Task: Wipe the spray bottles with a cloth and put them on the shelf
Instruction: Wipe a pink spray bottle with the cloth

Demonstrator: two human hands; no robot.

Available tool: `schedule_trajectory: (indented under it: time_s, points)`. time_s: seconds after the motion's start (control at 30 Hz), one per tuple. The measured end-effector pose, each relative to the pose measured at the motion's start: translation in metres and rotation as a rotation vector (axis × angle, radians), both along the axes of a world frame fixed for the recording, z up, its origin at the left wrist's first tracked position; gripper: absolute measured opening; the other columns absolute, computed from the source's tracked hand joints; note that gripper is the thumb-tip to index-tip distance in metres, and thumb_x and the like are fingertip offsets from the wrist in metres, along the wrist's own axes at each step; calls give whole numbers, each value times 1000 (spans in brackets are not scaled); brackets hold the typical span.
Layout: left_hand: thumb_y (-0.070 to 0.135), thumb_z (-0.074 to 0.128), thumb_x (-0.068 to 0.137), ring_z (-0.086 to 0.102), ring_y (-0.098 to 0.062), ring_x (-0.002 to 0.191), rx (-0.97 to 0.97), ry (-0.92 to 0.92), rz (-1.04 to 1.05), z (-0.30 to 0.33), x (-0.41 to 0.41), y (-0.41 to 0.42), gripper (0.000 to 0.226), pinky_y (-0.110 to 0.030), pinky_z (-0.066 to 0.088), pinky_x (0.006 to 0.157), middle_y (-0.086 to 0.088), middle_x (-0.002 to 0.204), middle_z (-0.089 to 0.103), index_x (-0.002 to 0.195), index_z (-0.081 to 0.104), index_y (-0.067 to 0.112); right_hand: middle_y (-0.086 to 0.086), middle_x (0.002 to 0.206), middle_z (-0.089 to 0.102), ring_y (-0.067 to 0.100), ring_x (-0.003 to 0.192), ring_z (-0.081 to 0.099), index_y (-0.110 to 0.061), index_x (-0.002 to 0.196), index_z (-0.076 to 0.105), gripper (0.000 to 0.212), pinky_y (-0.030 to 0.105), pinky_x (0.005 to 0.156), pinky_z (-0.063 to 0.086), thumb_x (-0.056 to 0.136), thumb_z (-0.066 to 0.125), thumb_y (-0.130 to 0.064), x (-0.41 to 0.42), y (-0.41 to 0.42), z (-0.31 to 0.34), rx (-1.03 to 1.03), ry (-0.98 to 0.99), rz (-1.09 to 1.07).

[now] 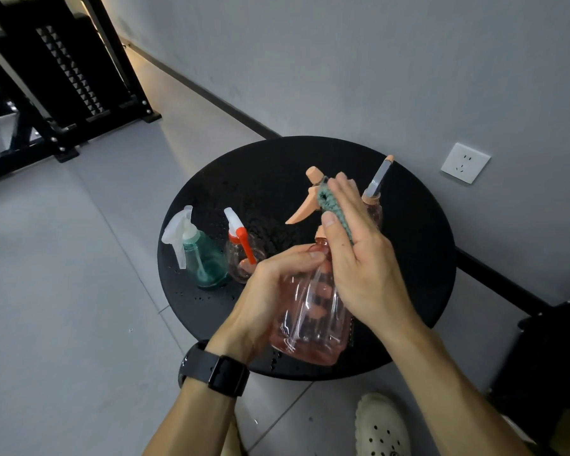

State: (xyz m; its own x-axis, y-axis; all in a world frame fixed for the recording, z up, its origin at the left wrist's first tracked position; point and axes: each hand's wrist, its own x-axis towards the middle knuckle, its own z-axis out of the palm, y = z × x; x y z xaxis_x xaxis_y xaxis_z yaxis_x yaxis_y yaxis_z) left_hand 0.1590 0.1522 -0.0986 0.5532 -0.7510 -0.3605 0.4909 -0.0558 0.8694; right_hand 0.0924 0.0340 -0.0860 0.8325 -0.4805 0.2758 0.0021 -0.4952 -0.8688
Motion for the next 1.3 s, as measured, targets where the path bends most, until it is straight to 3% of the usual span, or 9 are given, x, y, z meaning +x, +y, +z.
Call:
schedule_trajectory:
  time_s: [0.13,0.4,0.6,0.77,0.9,0.97,1.1,1.2,1.3]
  points:
    - [25,59,86,68,-35,87,-49,-8,73,0,6,1,37,-47,54,83,-23,102,70,114,69,2,-21,154,17,-13,142,4,-23,150,28,46,0,107,8,105,34,-27,2,12,-6,-40,56,82]
    - [28,62,83,69,-34,86,-13,-37,16,-3,5,3,38,-51,53,87,-22,100,71,113,70,7,-23,151,18,-13,141,7,-22,150,28,46,3,110,11,104,35,-25,3,12,-3,59,9,-10]
    - [30,65,79,65,-44,105,78,-66,-74,-3,-5,-3,45,-64,43,104,-30,118,65,116,68,6,-11,158,24,-6,143,14,-20,150,29,46,0,107,13,104,35,-23,0,-5,2,97,-4,-115]
    - [32,64,78,66,-45,103,97,-107,-25,-4,-5,-4,39,-64,44,101,-25,108,70,111,71,11,-13,157,23,-9,141,12,-21,150,27,47,-3,105,12,104,35,-23,0,-3,2,99,30,-79]
    - [32,61,85,66,-48,103,100,-134,48,-3,-2,-3,35,-61,49,97,-26,108,70,111,71,9,-20,155,20,-9,142,11,-26,150,26,47,7,113,14,104,35,-27,1,5,0,86,99,-1]
    - [33,61,88,70,-42,93,102,-135,74,-3,0,-3,34,-60,52,92,-22,101,72,110,70,8,-22,154,19,-9,142,11,-29,151,24,47,13,115,17,104,34,-29,1,8,-1,92,141,47]
    - [36,65,87,74,-28,87,168,-170,86,-2,-1,-4,30,-44,58,80,-9,96,76,112,69,18,-13,156,28,-2,142,23,-28,150,28,46,28,117,28,104,35,-29,1,9,-2,137,130,9]
    - [41,71,84,74,-9,83,287,-373,83,-3,-4,-8,25,-32,56,80,9,95,76,109,69,35,-10,155,32,1,141,30,-27,150,29,46,20,111,32,104,35,-28,1,7,1,195,30,-126]
    - [50,68,81,63,5,86,435,-624,89,-7,-8,-12,25,-16,44,72,15,97,67,104,67,44,-10,158,26,-2,142,23,-23,150,27,48,10,110,26,104,35,-27,1,8,3,112,-67,-169]
